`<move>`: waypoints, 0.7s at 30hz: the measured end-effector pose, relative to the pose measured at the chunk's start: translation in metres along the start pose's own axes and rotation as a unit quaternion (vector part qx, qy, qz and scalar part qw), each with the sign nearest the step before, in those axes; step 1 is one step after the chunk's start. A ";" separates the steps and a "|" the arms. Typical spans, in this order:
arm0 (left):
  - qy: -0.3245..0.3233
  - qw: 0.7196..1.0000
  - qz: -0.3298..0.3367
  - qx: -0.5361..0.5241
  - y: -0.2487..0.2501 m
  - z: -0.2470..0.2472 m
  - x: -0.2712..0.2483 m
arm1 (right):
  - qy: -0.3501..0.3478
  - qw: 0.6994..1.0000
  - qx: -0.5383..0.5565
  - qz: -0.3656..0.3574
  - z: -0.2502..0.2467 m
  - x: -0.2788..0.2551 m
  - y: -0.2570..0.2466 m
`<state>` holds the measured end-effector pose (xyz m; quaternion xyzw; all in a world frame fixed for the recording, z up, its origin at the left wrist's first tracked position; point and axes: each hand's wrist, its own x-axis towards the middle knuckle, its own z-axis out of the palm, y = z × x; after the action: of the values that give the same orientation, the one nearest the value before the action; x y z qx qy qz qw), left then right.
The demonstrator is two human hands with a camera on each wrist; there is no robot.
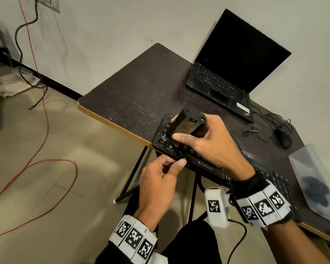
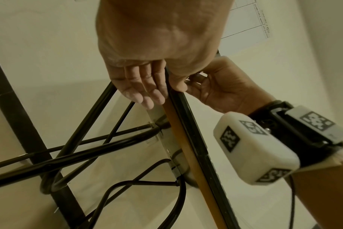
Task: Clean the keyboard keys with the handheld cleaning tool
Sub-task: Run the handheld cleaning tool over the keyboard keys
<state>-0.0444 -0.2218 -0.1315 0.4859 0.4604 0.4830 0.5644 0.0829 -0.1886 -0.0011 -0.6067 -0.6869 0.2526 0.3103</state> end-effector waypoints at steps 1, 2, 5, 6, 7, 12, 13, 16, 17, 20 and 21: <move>0.001 1.000 0.002 0.003 0.000 0.000 0.000 | -0.008 1.000 0.007 0.002 -0.001 -0.002 0.000; 0.002 1.000 0.003 0.005 -0.001 0.000 0.001 | -0.024 1.000 0.015 0.003 -0.002 -0.005 -0.002; -0.001 1.000 0.005 0.002 -0.003 0.001 0.001 | -0.056 0.998 0.040 0.011 -0.004 -0.013 -0.005; -0.002 1.000 0.006 -0.005 -0.003 0.000 0.001 | -0.048 0.998 0.039 0.011 -0.005 -0.012 -0.003; -0.002 1.000 0.008 -0.010 -0.003 0.000 0.001 | -0.035 0.999 0.033 0.009 -0.005 -0.010 -0.001; -0.002 1.000 0.014 -0.016 -0.002 0.000 0.000 | -0.049 0.999 0.016 0.000 -0.006 -0.013 -0.002; 0.000 1.000 0.014 -0.018 -0.002 -0.001 0.000 | -0.057 0.998 0.015 0.001 -0.004 -0.013 -0.002; -0.006 1.000 0.017 -0.014 -0.003 -0.001 0.000 | -0.019 1.000 0.003 0.001 -0.004 -0.010 0.003; -0.006 1.000 0.017 -0.013 -0.002 0.000 0.000 | -0.009 1.000 0.002 0.003 -0.005 -0.010 0.002; 0.001 1.000 0.018 -0.017 -0.001 -0.001 0.000 | -0.042 0.999 0.007 0.000 -0.003 -0.014 0.000; 0.001 1.000 0.018 -0.014 0.000 -0.001 0.000 | -0.040 0.999 0.004 0.000 -0.003 -0.014 0.000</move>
<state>-0.0451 -0.2215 -0.1319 0.4860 0.4454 0.4999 0.5617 0.0861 -0.2029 -0.0015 -0.5950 -0.6975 0.2795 0.2853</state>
